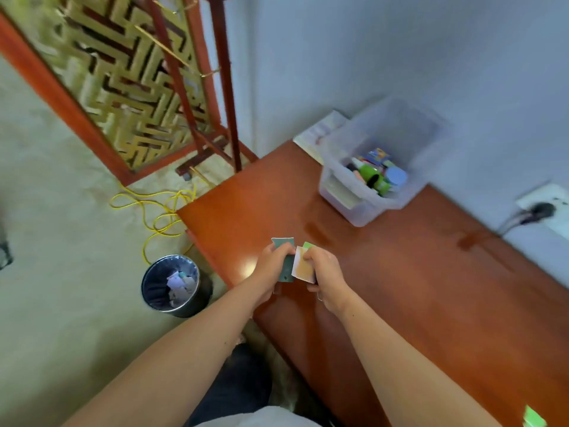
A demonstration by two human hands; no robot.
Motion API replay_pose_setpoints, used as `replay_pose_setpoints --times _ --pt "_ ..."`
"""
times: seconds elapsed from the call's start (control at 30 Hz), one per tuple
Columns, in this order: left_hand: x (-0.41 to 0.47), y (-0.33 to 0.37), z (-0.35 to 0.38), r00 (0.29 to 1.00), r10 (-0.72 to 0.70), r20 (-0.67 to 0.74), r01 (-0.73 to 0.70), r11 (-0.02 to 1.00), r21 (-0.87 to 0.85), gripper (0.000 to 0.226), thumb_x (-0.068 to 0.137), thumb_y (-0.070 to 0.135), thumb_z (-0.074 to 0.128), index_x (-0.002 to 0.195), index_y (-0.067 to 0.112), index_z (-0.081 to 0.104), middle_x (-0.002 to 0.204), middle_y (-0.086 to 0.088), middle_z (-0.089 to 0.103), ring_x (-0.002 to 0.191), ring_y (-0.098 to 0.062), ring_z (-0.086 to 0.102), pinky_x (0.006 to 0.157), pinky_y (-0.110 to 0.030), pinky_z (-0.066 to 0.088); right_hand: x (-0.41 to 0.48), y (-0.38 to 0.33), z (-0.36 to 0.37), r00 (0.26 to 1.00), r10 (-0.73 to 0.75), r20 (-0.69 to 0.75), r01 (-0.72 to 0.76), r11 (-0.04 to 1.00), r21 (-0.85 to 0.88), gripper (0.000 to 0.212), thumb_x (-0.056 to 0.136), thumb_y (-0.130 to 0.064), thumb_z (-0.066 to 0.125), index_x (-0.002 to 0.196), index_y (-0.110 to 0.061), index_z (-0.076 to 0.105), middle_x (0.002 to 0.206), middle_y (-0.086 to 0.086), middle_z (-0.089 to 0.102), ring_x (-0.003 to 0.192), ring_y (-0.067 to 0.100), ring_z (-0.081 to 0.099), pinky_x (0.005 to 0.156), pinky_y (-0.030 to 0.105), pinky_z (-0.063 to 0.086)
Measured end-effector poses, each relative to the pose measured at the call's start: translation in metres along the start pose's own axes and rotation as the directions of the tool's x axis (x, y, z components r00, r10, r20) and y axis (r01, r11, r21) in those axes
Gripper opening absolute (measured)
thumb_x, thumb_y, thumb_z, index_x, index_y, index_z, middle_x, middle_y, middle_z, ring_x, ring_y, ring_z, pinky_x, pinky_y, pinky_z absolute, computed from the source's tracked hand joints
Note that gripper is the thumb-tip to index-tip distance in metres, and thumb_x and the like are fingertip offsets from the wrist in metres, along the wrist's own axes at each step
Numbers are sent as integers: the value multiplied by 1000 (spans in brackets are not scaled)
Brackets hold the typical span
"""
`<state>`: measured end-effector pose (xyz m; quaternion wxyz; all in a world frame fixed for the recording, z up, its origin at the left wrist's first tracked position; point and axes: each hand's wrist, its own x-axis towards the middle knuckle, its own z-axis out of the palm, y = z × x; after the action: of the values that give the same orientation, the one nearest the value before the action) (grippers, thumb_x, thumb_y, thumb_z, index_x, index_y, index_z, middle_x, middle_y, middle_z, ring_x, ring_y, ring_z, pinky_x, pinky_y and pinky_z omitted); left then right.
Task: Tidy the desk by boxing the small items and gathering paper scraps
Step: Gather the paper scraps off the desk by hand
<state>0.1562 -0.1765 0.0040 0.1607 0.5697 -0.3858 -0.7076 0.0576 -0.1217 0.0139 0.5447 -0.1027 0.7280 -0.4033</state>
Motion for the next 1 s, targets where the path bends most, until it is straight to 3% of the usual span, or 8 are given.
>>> replay_pose_setpoints --times 0.13,0.3,0.5,0.6,0.7,0.77,0.87,1.0 --pt "27 17 -61 997 -20 -70 13 996 -93 3 88 17 53 85 19 53 71 -2 56 59 -15 51 50 -23 40 24 -29 66 995 -4 104 12 997 -77 11 89 -13 43 89 -17 53 70 1 49 54 11 41 34 17 26" --pt "54 30 -131 978 -91 -186 52 977 -206 12 76 31 60 85 23 55 69 -1 57 61 -17 53 63 -29 38 51 -51 143 977 53 204 -24 989 -146 10 93 -10 43 95 -12 52 68 3 45 34 2 38 32 14 23" --pt "74 26 -211 942 -168 -292 35 912 -410 23 71 33 61 87 17 57 70 -4 58 60 -18 54 56 -26 39 83 -55 243 956 166 241 -116 971 -210 6 92 -10 52 86 -13 51 67 7 46 27 4 42 29 11 24" --pt "89 12 -259 916 -221 -336 17 856 -517 35 76 27 62 103 5 59 75 -10 59 61 -22 56 49 -25 44 93 -51 296 944 175 280 -76 940 -333 14 91 -12 50 78 -17 50 66 5 47 45 13 47 36 14 28" --pt "106 -12 -303 888 -286 -361 35 823 -567 53 72 26 64 117 0 57 86 -17 62 69 -31 61 61 -40 53 104 -34 339 927 199 319 -45 902 -430 15 92 -16 50 78 -18 50 71 2 49 58 15 45 45 21 33" --pt "121 -32 -327 877 -331 -349 69 804 -591 37 78 23 63 110 5 61 84 -14 63 65 -27 62 56 -35 56 121 -14 365 916 236 324 -48 867 -495 14 91 -16 49 78 -17 52 71 3 48 58 15 42 41 20 30" --pt "151 -77 -355 862 -371 -345 117 809 -576 12 90 19 56 99 13 59 74 -6 60 52 -16 58 38 -16 42 156 26 394 893 302 334 -55 809 -585 13 90 -12 49 77 -15 54 65 2 43 49 13 35 34 16 24" --pt "193 -139 -376 855 -402 -328 155 801 -578 24 88 20 60 109 8 62 91 -13 64 71 -23 61 57 -27 48 210 85 416 877 362 316 -72 749 -659 8 89 -15 51 82 -13 56 61 3 36 44 12 26 37 16 19"
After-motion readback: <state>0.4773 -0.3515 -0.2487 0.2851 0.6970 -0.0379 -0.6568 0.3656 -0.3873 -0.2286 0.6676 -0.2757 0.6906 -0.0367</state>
